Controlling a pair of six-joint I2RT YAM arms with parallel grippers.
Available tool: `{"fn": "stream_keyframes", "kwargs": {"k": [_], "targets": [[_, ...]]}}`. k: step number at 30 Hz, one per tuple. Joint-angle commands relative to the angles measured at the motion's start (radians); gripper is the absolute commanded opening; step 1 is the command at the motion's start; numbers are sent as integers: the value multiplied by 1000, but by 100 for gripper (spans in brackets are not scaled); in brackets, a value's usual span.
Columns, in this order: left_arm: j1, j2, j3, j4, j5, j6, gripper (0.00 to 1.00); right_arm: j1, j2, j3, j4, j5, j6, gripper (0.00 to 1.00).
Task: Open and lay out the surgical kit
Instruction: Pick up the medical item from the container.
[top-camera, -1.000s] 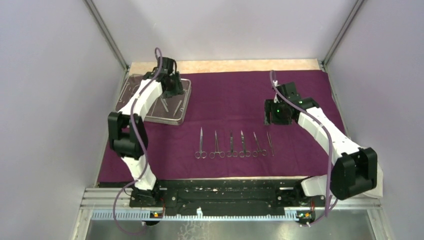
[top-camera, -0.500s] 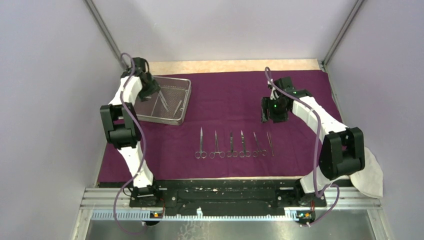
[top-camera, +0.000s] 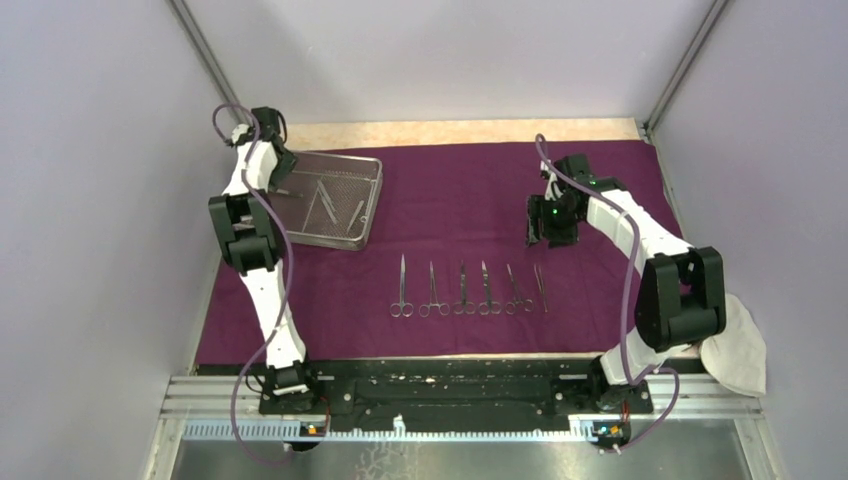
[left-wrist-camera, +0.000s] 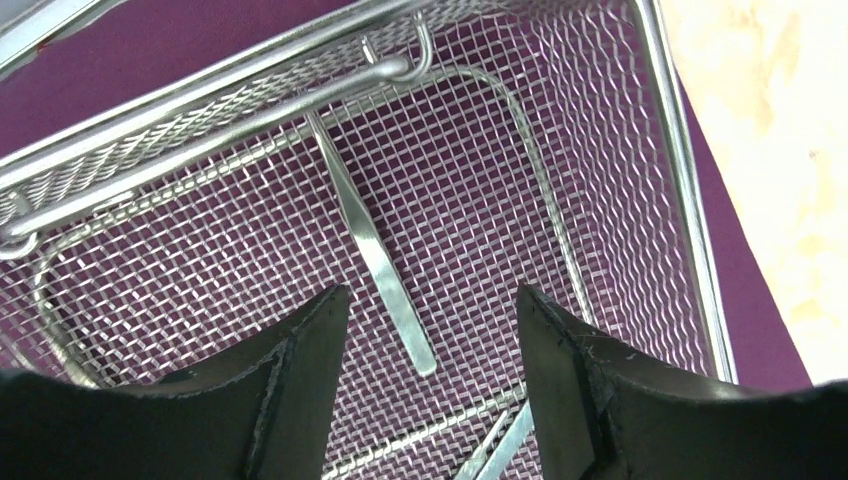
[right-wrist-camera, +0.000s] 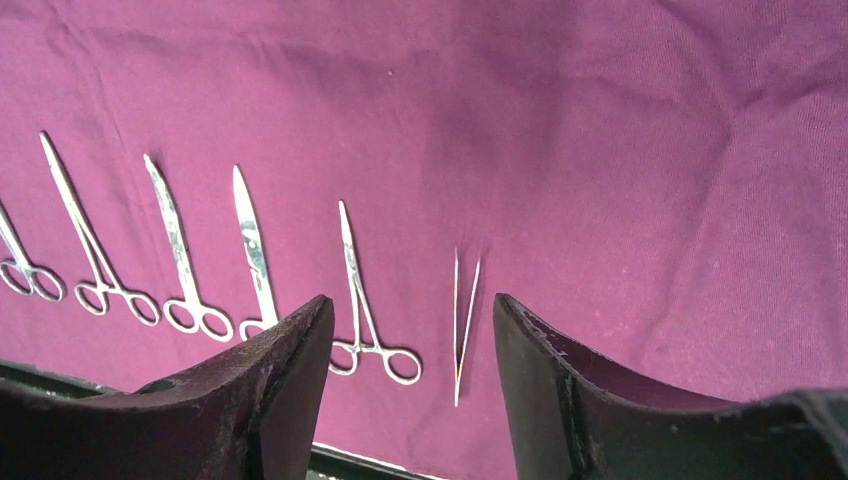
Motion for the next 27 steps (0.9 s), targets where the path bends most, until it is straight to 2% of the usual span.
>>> {"fn": "stream_keyframes", "kwargs": {"k": [1,4,10,16,23,27], "targets": [[21,56,91,15,-54,-39,68,-18,13,51,4,-18,-14,59],[21,95,139,-8,-94,-14,66,-21,13,51,0,-15,-15,59],[20,105,136,-41,-177,-13,64,-26,15,60,-11,-10,-16,59],[22,118,122,-44,-171,-14,60,-26,17,73,-18,-13,-15,58],[24,118,104,-4,-155,-6,37,-27,-4,76,-30,-13,-13,57],[23,114,103,4,-128,0,31,-26,-33,62,-31,-13,-6,56]]}}
